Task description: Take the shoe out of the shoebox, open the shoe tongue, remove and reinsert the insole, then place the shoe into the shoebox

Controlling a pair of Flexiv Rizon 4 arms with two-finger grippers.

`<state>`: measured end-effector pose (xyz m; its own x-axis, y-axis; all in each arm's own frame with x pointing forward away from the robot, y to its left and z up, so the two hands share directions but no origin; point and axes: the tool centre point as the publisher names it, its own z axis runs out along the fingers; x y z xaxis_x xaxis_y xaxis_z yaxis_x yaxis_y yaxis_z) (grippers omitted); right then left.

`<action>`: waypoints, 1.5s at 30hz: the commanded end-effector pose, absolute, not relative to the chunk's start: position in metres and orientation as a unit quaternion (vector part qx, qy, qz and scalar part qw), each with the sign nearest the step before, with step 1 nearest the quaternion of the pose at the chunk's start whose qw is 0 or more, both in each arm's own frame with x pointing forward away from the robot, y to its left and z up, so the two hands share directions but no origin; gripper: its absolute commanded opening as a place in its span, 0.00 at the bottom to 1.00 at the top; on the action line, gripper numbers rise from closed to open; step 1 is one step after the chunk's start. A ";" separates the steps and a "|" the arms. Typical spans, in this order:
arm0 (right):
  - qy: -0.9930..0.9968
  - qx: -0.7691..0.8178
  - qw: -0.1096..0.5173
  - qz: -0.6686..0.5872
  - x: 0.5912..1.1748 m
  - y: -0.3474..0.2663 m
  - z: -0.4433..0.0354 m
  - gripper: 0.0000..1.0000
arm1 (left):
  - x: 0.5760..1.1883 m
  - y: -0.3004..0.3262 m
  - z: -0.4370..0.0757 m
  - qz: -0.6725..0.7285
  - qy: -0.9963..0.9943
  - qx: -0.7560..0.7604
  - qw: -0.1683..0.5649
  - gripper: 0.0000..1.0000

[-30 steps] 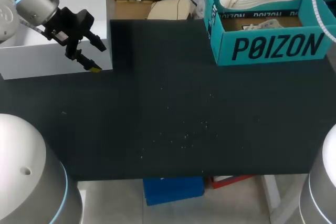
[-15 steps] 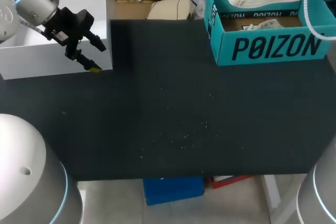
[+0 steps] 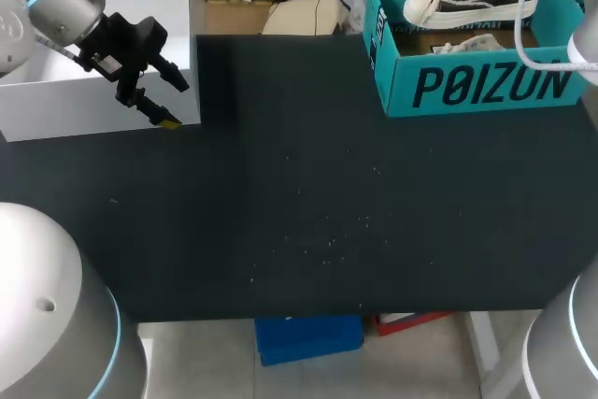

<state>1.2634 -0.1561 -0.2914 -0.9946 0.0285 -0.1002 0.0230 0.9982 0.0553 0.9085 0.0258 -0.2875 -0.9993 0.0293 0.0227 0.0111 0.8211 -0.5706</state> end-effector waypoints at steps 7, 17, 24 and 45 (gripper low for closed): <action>0.999 0.003 0.010 0.042 1.306 -0.152 -0.334 0.00 | 0.908 0.026 -0.289 0.299 -0.954 -0.011 0.013 1.00; 0.999 -0.007 -0.009 0.033 1.319 -0.149 -0.359 0.00 | 0.908 0.026 -0.289 0.299 -0.954 -0.011 0.013 1.00; 0.999 -0.006 -0.017 0.026 1.327 -0.152 -0.371 0.00 | 0.908 0.026 -0.289 0.299 -0.954 -0.011 0.013 1.00; 1.000 0.010 -0.017 0.001 1.294 -0.149 -0.304 0.42 | 0.908 0.026 -0.289 0.299 -0.954 -0.011 0.013 1.00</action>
